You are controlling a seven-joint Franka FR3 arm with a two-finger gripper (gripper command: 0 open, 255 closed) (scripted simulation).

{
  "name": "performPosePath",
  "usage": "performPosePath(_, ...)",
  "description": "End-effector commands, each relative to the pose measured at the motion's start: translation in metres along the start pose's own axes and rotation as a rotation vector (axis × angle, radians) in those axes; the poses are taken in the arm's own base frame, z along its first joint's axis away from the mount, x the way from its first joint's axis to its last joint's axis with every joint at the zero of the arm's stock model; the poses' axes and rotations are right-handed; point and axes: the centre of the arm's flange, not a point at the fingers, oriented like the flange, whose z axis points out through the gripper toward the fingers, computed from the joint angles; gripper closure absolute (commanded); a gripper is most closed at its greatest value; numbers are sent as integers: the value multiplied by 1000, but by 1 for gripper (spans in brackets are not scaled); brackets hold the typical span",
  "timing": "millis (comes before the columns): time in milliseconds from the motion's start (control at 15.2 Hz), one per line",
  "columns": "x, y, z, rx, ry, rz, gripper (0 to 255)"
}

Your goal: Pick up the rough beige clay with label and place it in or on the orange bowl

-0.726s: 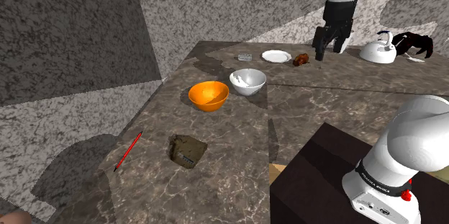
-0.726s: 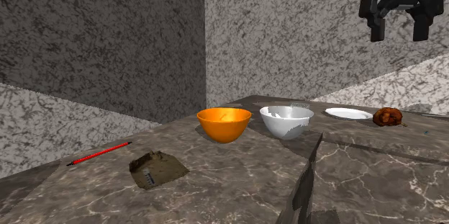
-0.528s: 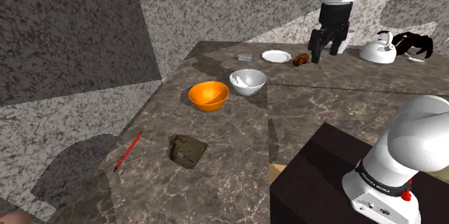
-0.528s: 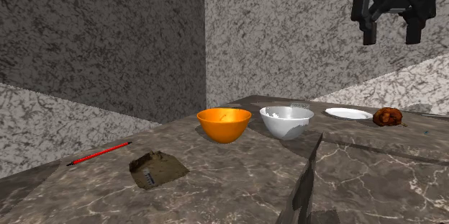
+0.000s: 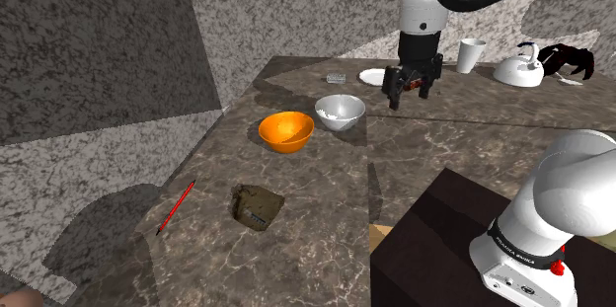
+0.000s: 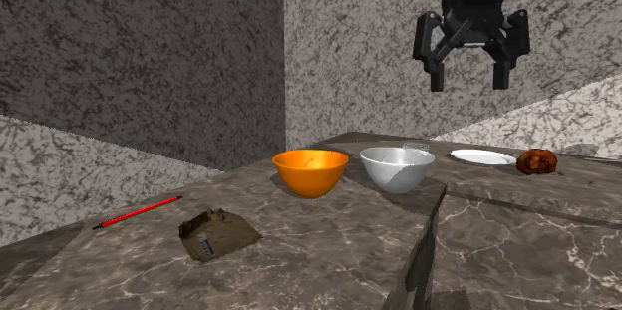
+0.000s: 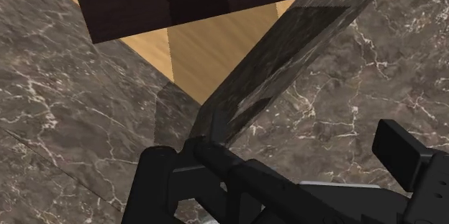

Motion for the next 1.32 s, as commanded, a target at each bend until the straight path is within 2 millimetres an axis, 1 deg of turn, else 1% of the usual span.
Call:
performPosePath(0,2,-26,11,0,3,19,0)
performPosePath(594,25,-135,53,-6,15,97,0)
performPosePath(1254,60,-254,101,-12,29,184,0)
